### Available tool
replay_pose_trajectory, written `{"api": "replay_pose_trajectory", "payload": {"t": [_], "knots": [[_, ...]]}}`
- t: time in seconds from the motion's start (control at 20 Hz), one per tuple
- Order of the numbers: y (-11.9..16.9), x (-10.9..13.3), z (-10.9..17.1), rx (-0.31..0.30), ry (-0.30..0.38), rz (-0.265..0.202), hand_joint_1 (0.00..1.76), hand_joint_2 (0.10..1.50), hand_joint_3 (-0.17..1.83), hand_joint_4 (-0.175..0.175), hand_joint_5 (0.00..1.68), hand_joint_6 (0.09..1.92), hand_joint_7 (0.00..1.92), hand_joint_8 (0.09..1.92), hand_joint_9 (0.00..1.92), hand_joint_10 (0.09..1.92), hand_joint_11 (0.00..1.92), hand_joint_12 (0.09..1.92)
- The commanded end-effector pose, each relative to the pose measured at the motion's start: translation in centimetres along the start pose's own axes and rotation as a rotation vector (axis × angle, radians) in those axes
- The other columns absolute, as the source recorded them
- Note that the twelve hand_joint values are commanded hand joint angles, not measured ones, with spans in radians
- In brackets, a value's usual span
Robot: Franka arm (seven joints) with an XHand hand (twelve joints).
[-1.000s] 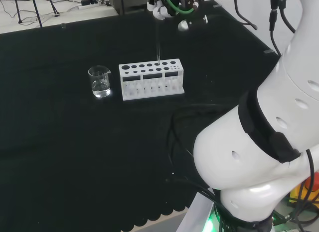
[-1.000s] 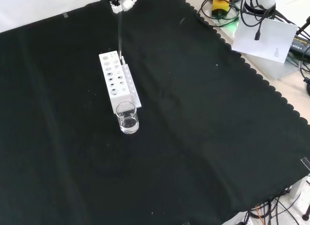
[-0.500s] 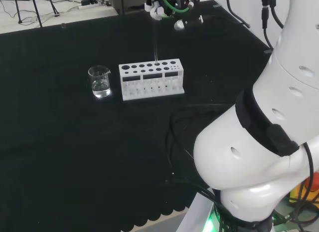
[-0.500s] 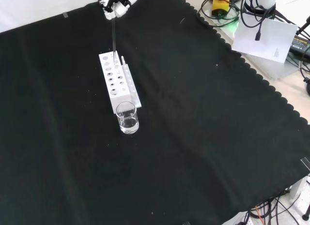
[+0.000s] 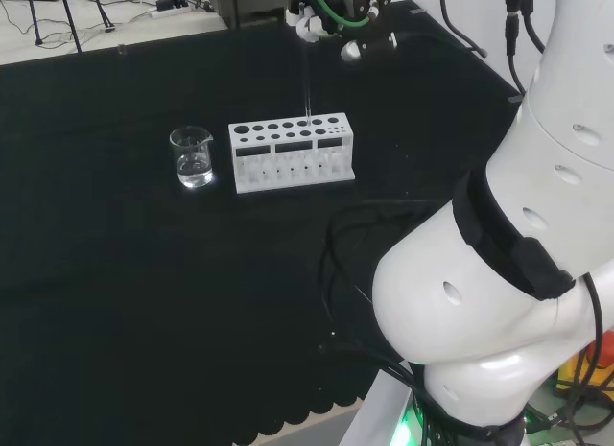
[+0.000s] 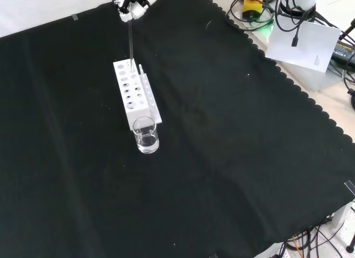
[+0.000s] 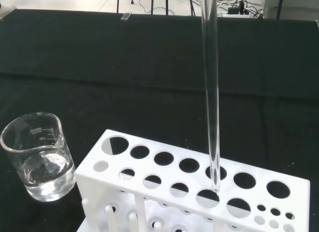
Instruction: Put the glass rod back on the white test tube rack.
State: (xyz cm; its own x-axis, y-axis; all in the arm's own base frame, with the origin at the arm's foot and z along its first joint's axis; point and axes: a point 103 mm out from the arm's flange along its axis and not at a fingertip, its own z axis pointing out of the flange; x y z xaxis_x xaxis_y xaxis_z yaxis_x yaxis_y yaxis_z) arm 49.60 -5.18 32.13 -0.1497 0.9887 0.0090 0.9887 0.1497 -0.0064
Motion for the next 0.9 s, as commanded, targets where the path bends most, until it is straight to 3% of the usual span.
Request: {"api": "replay_pose_trajectory", "payload": {"t": [0.05, 0.9], "knots": [[0.1, 0.5, -0.1, -0.004, -0.001, -0.005, 1.38, 1.13, 0.00, -0.175, 0.88, 0.76, 0.85, 1.25, 1.03, 1.28, 1.56, 0.67], [0.3, 0.1, 0.9, 0.012, 0.007, -0.006, 1.38, 1.13, 0.00, -0.175, 0.88, 0.76, 0.85, 1.25, 1.02, 1.28, 1.56, 0.67]]}}
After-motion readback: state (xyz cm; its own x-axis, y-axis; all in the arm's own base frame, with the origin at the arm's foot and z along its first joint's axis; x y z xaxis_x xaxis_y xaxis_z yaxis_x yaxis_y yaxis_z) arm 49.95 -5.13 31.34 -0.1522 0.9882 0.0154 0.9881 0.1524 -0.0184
